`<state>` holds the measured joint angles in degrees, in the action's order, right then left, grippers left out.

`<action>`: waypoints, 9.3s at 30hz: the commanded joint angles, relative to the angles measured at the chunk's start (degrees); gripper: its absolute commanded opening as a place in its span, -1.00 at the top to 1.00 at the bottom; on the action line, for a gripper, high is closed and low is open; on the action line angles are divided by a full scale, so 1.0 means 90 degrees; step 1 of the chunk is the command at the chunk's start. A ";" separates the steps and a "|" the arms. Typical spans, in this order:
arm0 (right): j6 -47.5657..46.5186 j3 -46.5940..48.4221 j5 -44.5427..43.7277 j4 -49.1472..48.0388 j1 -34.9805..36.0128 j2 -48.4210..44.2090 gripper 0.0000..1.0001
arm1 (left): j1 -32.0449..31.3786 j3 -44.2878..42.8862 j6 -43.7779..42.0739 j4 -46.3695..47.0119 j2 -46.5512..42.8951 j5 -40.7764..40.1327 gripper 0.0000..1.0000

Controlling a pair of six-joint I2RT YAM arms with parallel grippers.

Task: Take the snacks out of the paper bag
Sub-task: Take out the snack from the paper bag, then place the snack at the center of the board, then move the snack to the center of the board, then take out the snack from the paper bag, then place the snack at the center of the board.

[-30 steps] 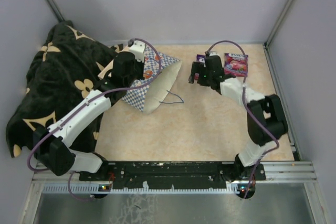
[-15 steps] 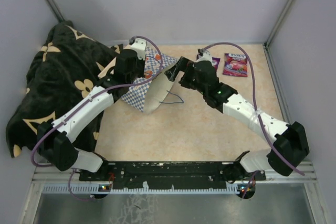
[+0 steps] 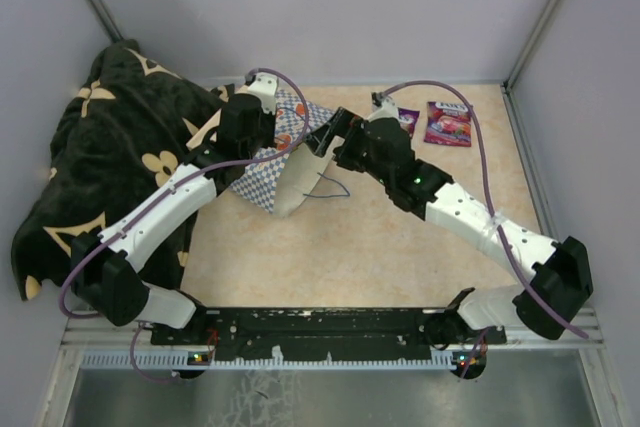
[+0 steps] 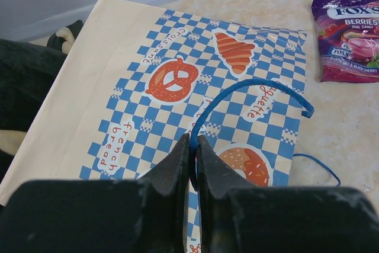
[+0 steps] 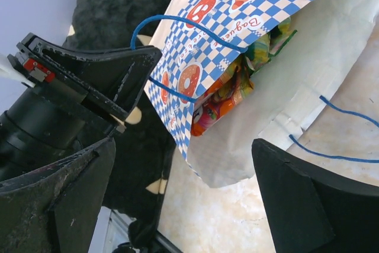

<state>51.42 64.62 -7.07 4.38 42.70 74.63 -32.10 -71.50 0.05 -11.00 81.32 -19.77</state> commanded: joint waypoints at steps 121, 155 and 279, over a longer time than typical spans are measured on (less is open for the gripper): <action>-0.0447 -0.1080 0.1351 -0.3336 -0.1024 0.2520 1.00 | 0.0653 0.0354 0.0503 0.1006 0.0014 0.0856 0.74; -0.2872 -0.1306 -0.1009 0.1746 -0.0319 0.0053 -0.91 | 0.0789 0.0637 0.0470 0.0781 -0.0528 0.1058 0.72; -0.3929 0.0401 -0.3513 0.4304 0.0232 0.2016 -0.98 | 0.0799 0.0643 0.0605 0.0501 -0.1009 0.1460 0.71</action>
<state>20.18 65.93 -38.63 45.43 41.32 94.26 -25.34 -66.37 6.17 -6.92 74.87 -5.98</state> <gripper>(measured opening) 0.901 0.146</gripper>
